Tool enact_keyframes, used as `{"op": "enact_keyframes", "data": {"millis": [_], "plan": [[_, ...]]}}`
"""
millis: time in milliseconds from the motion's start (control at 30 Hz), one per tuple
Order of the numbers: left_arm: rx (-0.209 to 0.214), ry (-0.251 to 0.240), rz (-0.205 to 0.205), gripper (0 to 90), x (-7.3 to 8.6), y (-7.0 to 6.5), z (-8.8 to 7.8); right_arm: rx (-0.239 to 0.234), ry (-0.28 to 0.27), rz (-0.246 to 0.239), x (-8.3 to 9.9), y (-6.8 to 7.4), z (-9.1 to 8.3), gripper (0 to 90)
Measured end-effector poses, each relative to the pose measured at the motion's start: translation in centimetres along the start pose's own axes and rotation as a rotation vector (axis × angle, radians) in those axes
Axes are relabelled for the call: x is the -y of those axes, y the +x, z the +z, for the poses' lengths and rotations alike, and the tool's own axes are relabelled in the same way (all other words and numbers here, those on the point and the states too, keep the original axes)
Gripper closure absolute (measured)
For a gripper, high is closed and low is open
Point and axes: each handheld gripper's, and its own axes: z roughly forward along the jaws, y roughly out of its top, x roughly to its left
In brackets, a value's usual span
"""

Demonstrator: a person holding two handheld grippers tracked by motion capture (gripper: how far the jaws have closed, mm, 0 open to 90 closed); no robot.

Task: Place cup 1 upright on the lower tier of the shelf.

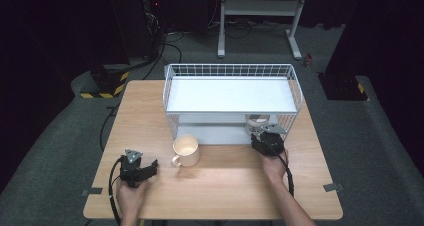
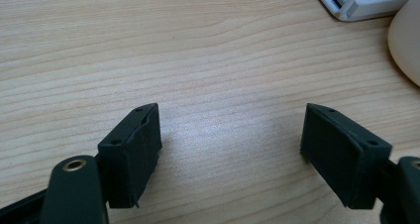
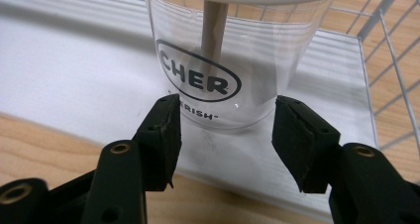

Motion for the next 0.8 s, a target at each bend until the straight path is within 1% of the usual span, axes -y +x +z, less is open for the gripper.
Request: {"op": "enact_keyframes", "data": {"millis": [67,133,200,300,400,467,600,733,800], "plan": [[-0.001,-0.002,0.0,23.5,0.0,0.0,0.0,-0.002,0.006,0.006,-0.2,0.1,0.1,46.2],[-0.001,-0.001,0.0,23.5,0.0,0.0,0.0,-0.005,-0.004,0.002,-0.6,-0.1,0.4,47.5],[-0.002,-0.001,0.001,23.5,0.0,0.0,0.0,-0.005,0.004,0.012,-0.9,0.0,0.4,48.1],[-0.003,-0.002,0.0,23.6,0.0,0.0,0.0,-0.007,-0.006,0.0,-1.1,-0.1,0.5,50.4],[-0.002,-0.001,-0.001,23.6,0.0,0.0,0.0,-0.014,-0.019,0.005,-1.3,-0.3,0.9,53.3],[-0.002,-0.001,0.0,23.6,0.0,0.0,0.0,-0.014,-0.024,0.027,-1.3,-0.2,1.1,54.9],[-0.001,-0.001,-0.001,23.6,0.0,0.0,0.0,-0.013,-0.021,0.039,-1.2,-0.2,1.4,57.2],[-0.001,-0.001,-0.001,23.6,0.0,0.0,0.0,-0.03,-0.033,0.043,-1.2,-0.5,1.7,60.9],[-0.001,-0.002,-0.001,23.6,0.0,0.0,0.0,-0.027,-0.029,0.048,-1.2,-0.6,2.0,62.1]]}}
